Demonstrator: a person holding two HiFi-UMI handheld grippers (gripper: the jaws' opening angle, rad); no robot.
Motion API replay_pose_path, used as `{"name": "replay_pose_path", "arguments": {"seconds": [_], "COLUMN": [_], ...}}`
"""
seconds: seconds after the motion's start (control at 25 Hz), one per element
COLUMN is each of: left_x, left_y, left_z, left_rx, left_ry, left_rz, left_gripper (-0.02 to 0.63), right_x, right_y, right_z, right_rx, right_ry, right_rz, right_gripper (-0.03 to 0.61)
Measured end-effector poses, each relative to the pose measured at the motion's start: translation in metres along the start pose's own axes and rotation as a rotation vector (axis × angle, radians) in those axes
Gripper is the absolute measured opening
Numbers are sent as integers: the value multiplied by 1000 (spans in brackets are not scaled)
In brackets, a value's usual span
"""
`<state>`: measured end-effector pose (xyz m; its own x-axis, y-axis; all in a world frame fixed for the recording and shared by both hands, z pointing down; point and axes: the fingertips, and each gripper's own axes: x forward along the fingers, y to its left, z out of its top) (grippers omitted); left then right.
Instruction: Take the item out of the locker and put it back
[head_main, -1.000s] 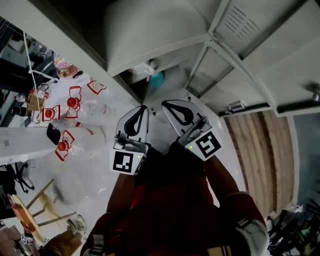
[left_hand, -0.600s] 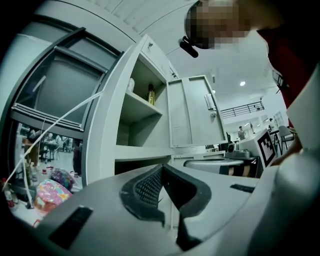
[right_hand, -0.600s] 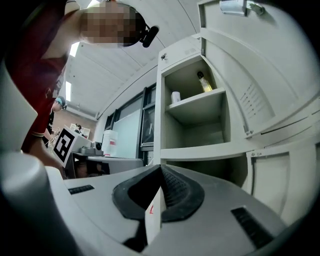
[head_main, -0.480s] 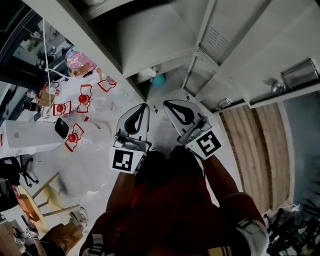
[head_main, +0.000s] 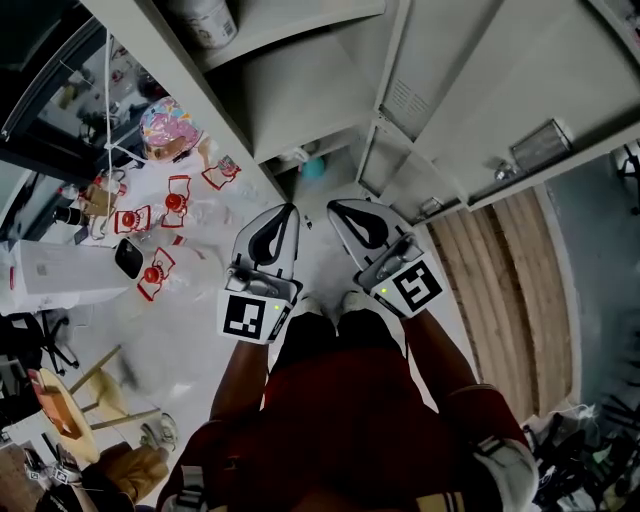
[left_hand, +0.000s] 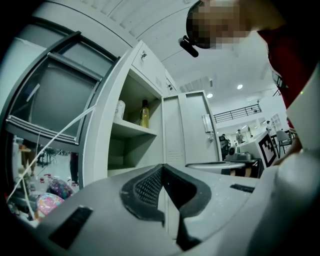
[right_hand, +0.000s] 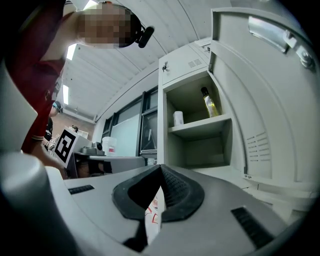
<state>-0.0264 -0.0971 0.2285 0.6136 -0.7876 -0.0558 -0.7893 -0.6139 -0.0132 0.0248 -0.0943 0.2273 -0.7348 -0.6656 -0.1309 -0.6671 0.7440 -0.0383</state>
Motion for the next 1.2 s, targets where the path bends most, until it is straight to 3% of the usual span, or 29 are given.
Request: {"name": "replay_pose_path", "arguments": {"seconds": [0.48,1.2], "left_x": [-11,-29], "left_y": [-18,-22], "left_z": [36,53], "left_rx": [-12,-6], "left_ry": [-26,-54], "left_rz": [-44,-69], "left_gripper": [6,6], "right_x": [-10,-28], "right_y": [10,26], "right_z": [40,52], "right_rx": [31,7], "right_ry": [-52,-64], "right_rz": [-27,-51], "right_gripper": [-3,-3]}}
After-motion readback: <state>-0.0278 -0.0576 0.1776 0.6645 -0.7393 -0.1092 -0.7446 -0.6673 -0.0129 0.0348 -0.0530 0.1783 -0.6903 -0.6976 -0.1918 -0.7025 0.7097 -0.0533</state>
